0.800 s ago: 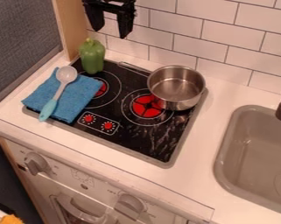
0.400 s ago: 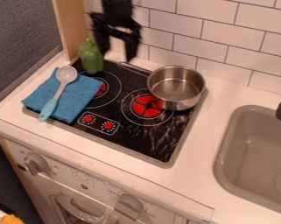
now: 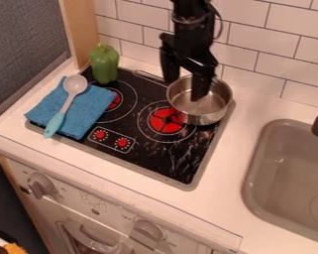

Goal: Move the silver pot and put it at the lower right of the right burner

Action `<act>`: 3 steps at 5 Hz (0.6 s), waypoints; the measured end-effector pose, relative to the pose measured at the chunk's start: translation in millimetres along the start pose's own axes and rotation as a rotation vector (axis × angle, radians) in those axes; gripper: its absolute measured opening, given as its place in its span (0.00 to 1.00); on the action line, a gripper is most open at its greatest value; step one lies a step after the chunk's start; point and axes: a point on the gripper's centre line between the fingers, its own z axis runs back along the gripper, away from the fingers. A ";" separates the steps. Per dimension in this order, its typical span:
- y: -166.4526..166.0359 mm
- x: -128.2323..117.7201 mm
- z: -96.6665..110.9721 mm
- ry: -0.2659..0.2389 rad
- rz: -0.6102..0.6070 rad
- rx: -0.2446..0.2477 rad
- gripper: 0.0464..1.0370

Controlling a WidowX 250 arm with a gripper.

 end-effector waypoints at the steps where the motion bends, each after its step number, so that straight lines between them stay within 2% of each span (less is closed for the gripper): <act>1: -29.9 2.9 -7.9 0.011 -0.087 -0.013 0.96; 3: -43.1 9.2 -12.8 -0.015 -0.101 -0.033 0.96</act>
